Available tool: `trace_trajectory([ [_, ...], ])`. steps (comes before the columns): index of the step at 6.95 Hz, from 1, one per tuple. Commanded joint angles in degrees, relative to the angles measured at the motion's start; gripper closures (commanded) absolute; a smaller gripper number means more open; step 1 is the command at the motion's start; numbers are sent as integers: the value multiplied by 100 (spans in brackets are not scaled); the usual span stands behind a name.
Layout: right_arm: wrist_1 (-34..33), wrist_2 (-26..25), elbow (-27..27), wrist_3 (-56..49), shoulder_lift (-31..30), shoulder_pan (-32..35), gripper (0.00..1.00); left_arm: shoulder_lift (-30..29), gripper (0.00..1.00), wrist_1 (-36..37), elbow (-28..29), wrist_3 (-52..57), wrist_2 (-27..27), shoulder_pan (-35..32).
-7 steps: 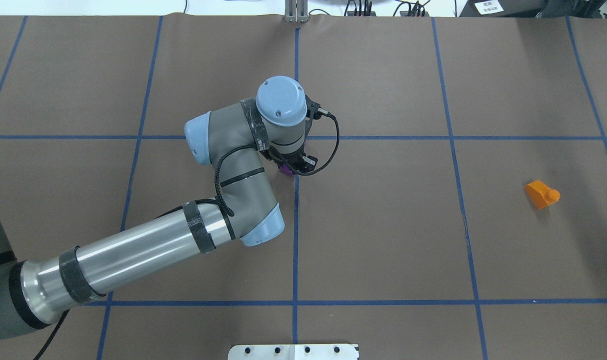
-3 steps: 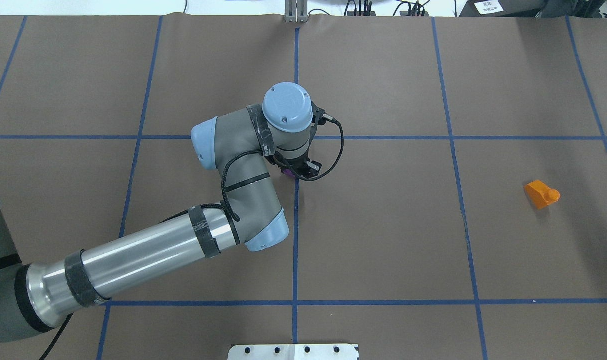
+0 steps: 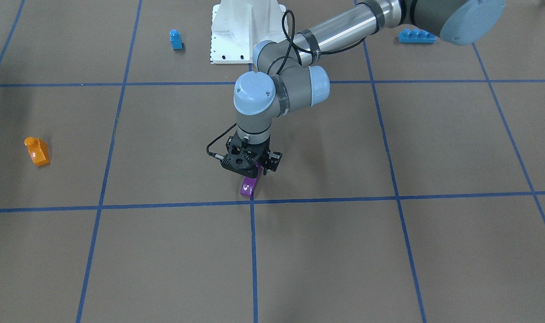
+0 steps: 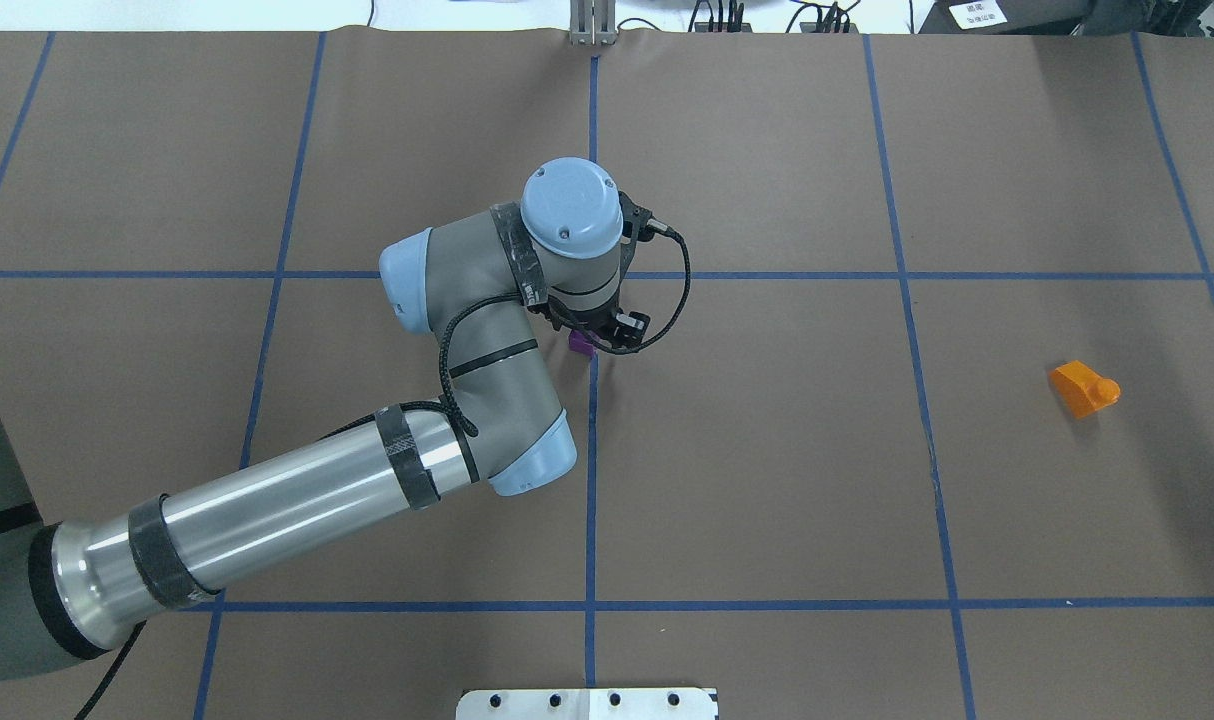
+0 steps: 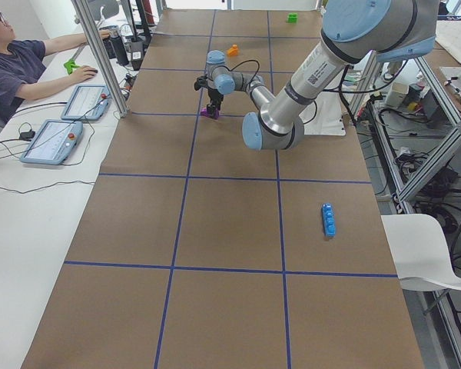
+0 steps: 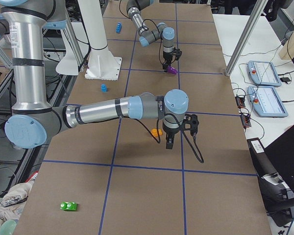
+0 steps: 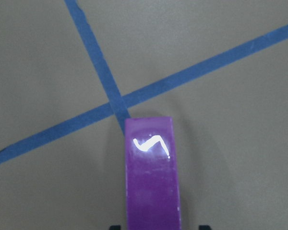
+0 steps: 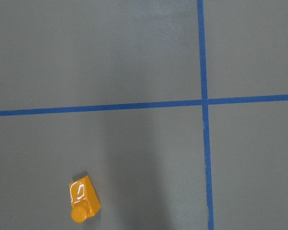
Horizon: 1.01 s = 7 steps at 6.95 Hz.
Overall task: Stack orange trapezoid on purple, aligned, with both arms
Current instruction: 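Release the purple block and raise the left gripper away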
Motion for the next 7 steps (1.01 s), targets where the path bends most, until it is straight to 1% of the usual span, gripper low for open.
trace_trajectory([
  [1,9,114,6,0,0,0,0,-10,0,18,-43,34,-109,-241],
  [2,9,115,128,113,0,-96,0,-10,0,54,-60,51,-632,-556],
  [3,70,10,399,462,-87,-314,0,34,0,185,-261,78,-1046,-925],
  [4,584,-252,619,849,-366,-586,0,34,0,586,-541,87,-1225,-1163],
  [5,1772,-472,656,1557,-761,-1067,0,43,0,1060,-875,122,-1244,-1287],
  [6,3037,-744,570,2043,-1208,-1612,0,104,0,1561,-1287,496,-1244,-1367],
  [7,3563,-816,456,2117,-1300,-1956,0,296,0,2036,-1700,865,-1235,-1516],
])
